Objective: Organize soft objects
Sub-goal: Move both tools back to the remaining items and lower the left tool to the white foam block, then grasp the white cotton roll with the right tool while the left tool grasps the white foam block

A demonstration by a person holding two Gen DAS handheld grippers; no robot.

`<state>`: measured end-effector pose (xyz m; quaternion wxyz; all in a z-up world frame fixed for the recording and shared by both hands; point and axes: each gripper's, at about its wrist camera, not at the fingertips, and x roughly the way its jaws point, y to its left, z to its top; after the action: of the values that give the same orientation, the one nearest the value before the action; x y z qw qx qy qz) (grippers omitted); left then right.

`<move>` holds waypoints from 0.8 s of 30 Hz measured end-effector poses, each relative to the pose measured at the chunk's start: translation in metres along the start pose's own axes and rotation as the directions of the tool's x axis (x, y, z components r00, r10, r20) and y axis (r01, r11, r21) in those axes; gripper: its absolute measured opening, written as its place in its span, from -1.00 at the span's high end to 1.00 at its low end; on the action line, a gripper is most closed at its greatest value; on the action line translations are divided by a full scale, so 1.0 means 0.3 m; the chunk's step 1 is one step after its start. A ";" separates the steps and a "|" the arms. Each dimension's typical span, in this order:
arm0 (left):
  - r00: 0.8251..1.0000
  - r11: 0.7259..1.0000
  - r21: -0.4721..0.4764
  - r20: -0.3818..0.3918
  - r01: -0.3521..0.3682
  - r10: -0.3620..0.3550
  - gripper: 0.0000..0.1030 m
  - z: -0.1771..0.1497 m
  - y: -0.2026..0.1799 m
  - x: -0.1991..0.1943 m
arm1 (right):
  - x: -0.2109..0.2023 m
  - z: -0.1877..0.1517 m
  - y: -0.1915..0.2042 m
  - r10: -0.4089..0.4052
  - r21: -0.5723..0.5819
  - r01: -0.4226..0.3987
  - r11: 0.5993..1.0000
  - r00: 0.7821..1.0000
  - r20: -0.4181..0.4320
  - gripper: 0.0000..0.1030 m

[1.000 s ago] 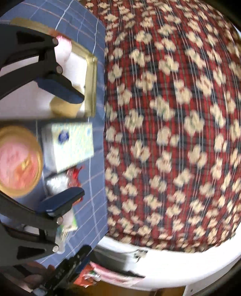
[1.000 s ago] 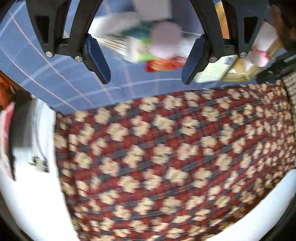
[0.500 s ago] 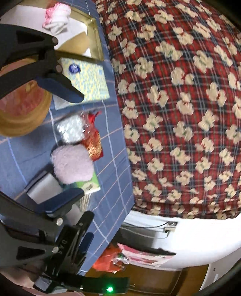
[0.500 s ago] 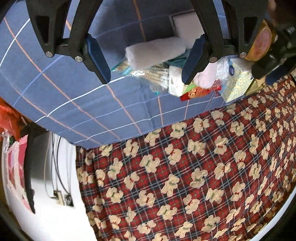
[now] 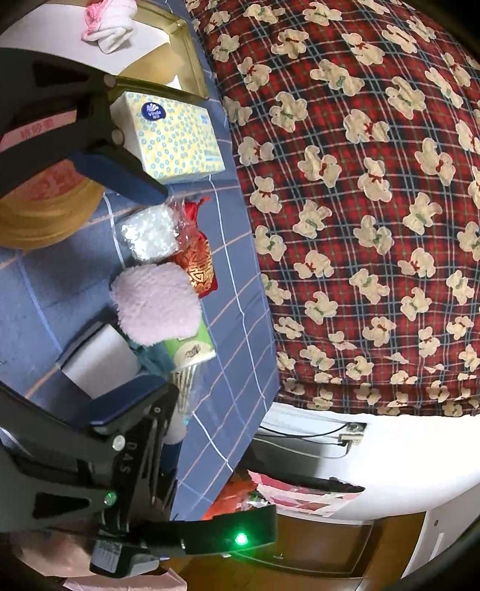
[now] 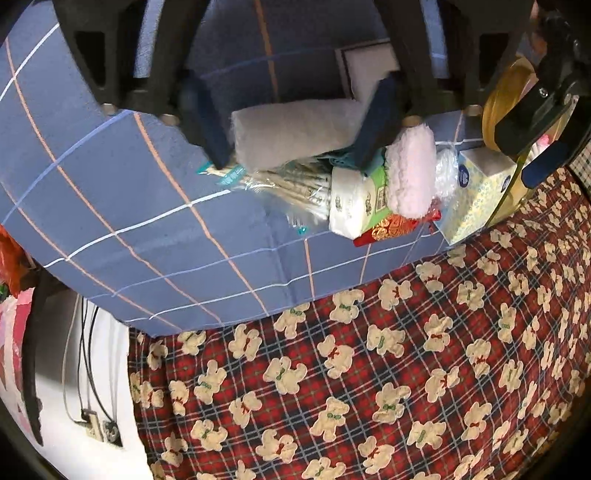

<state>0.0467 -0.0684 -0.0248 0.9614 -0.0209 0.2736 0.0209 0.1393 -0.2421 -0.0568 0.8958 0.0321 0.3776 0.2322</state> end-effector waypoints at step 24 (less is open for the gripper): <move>0.983 0.983 0.116 -0.135 0.139 -0.123 -0.83 -0.045 -0.142 0.074 | -0.111 -0.016 -0.083 0.092 0.121 -0.119 0.986 0.973 0.211 0.29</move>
<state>0.0607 -0.1109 -0.0467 0.9406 0.0202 0.3333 -0.0612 0.1255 -0.2795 -0.0441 0.9122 0.1352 0.2957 0.2494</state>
